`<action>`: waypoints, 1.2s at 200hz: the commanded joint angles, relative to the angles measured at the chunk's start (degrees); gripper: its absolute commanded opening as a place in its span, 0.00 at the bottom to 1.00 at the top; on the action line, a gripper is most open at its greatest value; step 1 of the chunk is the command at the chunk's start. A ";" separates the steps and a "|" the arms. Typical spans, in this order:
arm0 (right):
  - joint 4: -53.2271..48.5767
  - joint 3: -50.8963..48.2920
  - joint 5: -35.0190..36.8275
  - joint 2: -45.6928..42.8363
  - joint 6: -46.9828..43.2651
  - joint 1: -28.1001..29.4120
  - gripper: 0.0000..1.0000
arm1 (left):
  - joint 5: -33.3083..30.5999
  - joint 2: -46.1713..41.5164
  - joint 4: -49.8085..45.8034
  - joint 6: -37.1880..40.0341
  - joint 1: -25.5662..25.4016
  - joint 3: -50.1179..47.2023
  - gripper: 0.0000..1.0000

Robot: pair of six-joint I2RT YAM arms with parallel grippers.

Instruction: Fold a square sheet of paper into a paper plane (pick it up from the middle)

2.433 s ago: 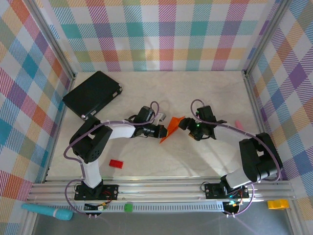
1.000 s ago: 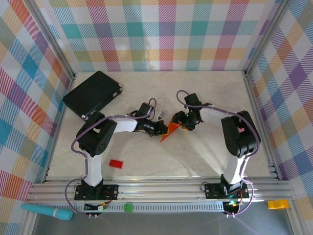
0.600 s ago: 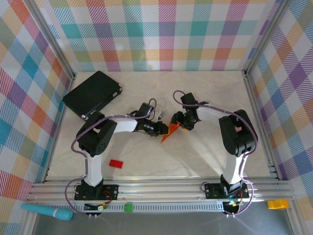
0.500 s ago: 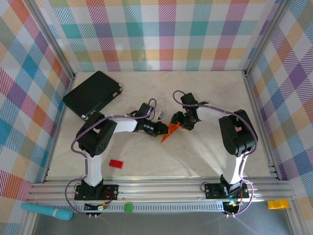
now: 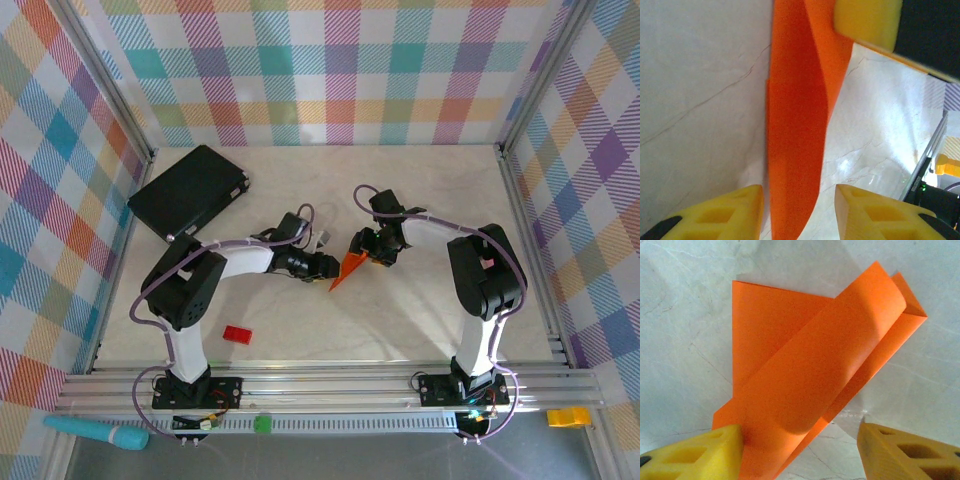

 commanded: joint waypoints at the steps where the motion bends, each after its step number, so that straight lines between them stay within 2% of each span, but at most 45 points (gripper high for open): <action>1: -1.32 -0.36 0.58 2.95 0.02 0.29 0.62 | -1.44 -1.71 -1.52 0.49 -0.47 -1.15 0.42; 110: -1.42 -0.26 0.33 3.48 0.50 0.31 0.61 | -1.72 2.12 -0.77 -0.45 -2.17 1.57 0.41; 240: -1.50 -0.62 0.27 3.83 0.57 0.34 0.61 | -3.80 4.70 -0.22 -1.19 -2.13 1.14 0.24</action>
